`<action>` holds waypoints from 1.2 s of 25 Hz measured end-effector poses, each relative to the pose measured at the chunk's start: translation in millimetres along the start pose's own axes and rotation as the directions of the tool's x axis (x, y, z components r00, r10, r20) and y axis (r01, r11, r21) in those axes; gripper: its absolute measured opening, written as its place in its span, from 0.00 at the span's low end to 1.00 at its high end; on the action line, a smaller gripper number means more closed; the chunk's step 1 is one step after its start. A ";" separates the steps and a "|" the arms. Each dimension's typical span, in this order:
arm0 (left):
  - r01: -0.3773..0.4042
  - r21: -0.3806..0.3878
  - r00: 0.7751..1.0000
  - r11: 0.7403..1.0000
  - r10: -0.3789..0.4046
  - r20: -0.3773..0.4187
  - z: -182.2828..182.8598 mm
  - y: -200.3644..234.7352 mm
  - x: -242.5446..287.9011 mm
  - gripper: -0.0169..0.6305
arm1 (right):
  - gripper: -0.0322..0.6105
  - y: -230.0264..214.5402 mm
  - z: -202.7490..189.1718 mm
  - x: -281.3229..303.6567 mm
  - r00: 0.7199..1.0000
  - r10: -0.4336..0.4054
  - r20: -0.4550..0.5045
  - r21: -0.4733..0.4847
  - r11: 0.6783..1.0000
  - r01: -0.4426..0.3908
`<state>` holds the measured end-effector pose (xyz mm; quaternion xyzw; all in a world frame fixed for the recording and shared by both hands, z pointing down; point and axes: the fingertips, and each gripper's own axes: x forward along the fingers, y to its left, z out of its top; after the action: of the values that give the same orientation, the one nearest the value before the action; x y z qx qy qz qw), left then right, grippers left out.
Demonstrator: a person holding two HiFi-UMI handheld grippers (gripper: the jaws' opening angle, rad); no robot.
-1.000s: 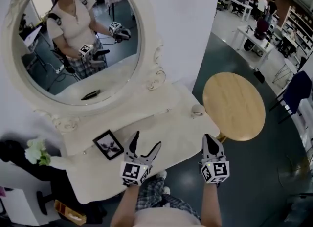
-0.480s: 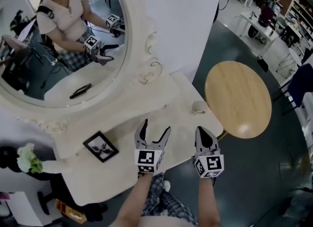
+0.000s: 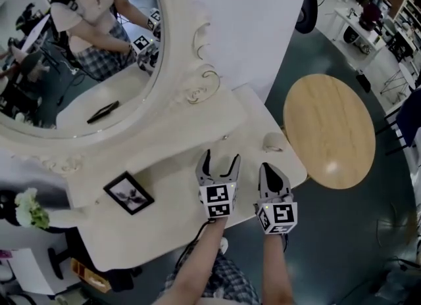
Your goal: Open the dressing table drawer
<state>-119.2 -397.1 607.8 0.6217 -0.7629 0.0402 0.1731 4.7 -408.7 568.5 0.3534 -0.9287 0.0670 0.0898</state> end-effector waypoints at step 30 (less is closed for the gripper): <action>-0.168 0.000 0.978 0.986 0.167 -0.125 -16.7 15.6 72.1 0.20 | 0.07 8.0 -22.6 62.3 0.992 0.079 -0.093 -0.005 0.997 -0.080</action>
<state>-142.7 -456.4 648.5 0.5505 -0.8005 0.0894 0.2196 -43.7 -438.7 603.4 0.3121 -0.9372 0.0829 0.1316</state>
